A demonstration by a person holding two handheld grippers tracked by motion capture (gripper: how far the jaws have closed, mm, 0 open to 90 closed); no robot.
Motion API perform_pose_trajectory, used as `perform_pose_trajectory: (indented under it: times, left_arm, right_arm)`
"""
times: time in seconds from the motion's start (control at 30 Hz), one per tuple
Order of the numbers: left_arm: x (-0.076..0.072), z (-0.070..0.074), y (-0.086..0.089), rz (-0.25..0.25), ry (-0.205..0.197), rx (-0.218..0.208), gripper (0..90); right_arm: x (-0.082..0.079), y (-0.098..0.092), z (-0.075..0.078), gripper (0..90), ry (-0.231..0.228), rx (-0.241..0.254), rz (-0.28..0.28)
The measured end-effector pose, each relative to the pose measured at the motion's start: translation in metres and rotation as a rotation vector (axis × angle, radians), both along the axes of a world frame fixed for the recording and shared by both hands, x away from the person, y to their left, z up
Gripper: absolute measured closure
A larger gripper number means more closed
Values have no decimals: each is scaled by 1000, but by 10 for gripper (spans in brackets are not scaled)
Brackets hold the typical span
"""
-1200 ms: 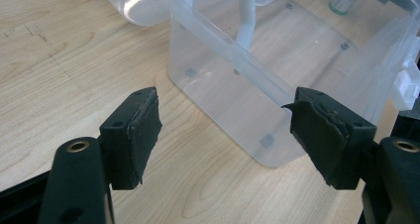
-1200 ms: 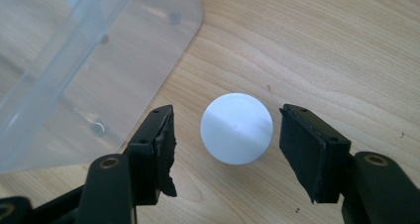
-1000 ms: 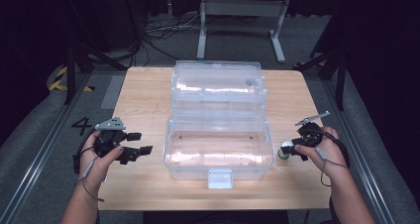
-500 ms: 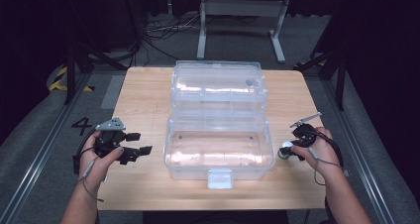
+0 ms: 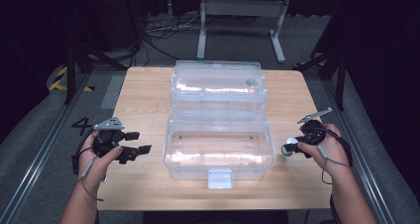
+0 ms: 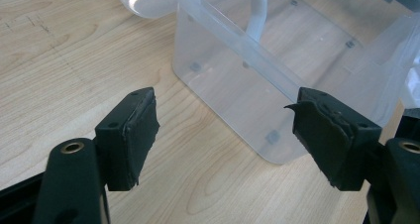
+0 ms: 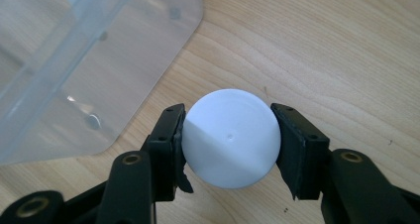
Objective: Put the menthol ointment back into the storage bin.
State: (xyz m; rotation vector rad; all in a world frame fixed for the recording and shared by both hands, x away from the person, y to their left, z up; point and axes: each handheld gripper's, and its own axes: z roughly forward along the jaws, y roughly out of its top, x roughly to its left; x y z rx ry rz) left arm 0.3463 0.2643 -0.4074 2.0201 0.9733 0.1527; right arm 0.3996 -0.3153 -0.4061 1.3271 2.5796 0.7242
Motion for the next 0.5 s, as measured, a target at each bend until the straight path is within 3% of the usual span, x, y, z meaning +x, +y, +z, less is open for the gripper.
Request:
perform_pose_trajectory:
  times: [0.5]
  left_arm:
    - [0, -1, 1, 6, 2, 3, 260]
  right_arm:
    - [-14, 10, 32, 502, -65, 22, 38]
